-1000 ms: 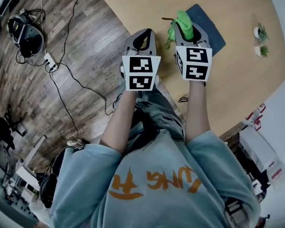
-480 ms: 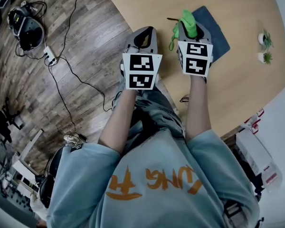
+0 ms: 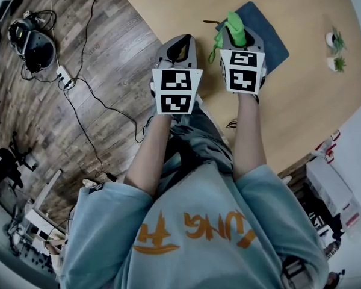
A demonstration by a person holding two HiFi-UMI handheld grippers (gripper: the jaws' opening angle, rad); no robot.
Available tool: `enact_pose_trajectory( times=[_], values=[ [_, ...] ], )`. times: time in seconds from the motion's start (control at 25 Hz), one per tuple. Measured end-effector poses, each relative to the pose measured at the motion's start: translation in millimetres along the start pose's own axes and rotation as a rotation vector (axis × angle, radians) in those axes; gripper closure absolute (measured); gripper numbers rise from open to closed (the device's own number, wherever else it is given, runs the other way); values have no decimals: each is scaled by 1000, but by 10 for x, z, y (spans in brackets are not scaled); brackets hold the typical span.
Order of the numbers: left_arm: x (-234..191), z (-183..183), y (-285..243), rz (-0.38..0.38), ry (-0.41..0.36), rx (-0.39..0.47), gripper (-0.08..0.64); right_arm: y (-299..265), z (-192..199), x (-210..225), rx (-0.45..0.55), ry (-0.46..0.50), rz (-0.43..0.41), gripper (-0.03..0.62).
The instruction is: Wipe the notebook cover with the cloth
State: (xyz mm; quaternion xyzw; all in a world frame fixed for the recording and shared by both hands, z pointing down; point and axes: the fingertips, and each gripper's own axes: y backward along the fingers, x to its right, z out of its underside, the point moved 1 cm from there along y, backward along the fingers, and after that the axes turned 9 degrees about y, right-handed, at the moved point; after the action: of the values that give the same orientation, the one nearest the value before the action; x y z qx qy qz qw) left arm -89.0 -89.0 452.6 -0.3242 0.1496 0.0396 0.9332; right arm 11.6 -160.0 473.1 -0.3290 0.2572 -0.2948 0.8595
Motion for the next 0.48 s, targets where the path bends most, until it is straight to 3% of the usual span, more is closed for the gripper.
enact_pose_trajectory(
  times=[0.48],
  values=[
    [230,77,-41,40,-31,-23,543,101,160,92,0,-42,3,460]
  ],
)
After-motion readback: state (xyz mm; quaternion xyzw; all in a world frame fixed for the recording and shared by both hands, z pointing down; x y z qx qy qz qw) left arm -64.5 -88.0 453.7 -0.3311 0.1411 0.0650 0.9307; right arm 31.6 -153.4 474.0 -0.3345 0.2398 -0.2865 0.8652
